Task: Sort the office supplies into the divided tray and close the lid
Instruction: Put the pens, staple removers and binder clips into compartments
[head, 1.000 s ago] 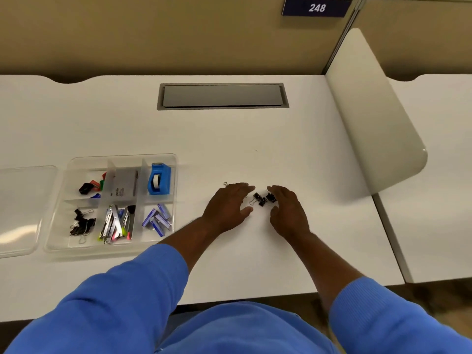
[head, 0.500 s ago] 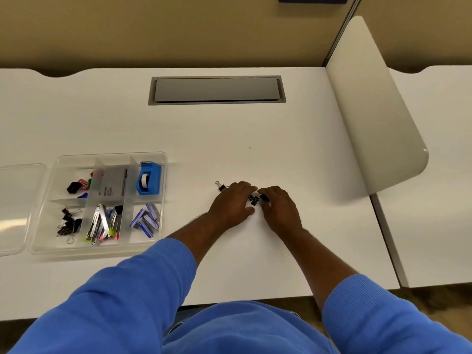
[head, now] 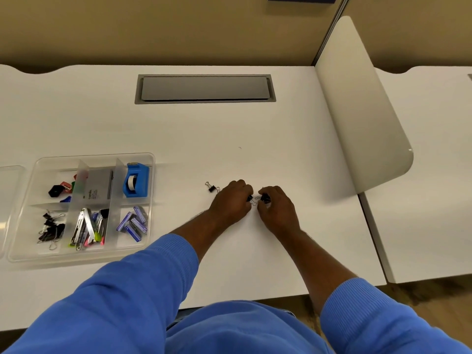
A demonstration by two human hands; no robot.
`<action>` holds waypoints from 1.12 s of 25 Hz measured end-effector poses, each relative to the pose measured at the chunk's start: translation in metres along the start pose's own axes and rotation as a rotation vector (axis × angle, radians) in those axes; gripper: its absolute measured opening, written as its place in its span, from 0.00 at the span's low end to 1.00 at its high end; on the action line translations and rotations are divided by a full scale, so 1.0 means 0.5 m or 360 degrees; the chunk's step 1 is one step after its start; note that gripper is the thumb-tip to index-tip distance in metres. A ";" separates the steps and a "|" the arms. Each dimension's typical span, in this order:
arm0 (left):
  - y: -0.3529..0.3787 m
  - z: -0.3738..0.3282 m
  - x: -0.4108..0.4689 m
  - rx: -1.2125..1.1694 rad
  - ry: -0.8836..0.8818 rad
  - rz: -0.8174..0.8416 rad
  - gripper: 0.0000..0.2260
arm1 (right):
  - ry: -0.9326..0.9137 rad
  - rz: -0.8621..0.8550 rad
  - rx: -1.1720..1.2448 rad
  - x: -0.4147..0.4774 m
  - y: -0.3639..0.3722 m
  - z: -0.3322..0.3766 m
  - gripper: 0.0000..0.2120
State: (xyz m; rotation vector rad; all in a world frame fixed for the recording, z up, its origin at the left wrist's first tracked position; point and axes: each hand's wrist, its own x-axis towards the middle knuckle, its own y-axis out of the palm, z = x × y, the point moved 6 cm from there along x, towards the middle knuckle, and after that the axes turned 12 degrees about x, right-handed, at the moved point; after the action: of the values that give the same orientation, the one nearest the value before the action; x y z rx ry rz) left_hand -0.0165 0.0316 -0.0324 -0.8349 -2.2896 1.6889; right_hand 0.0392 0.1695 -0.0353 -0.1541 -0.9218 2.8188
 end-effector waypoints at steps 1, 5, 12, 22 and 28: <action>-0.001 0.000 -0.001 -0.0026 -0.0019 -0.0015 0.09 | 0.0012 -0.0001 0.0009 -0.002 -0.002 0.000 0.13; -0.009 0.009 -0.009 -0.0123 -0.0031 -0.0018 0.10 | 0.0007 -0.0014 0.0038 -0.004 -0.004 0.010 0.13; -0.084 0.069 -0.052 -0.0324 -0.0210 -0.0186 0.10 | -0.0151 -0.0027 0.0096 0.013 0.037 0.093 0.14; -0.255 0.275 -0.203 -0.0438 -0.0203 -0.0550 0.09 | -0.0373 0.0015 0.0293 0.022 0.202 0.336 0.15; -0.315 0.498 -0.382 -0.0459 -0.0271 -0.0649 0.09 | -0.0638 0.0000 0.0344 -0.050 0.395 0.529 0.12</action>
State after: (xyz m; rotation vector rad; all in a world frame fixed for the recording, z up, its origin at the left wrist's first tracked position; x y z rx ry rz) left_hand -0.0238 -0.3060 0.0630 -0.2393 -2.6311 1.3165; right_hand -0.0018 -0.1444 0.0612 0.4527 -0.6696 2.9785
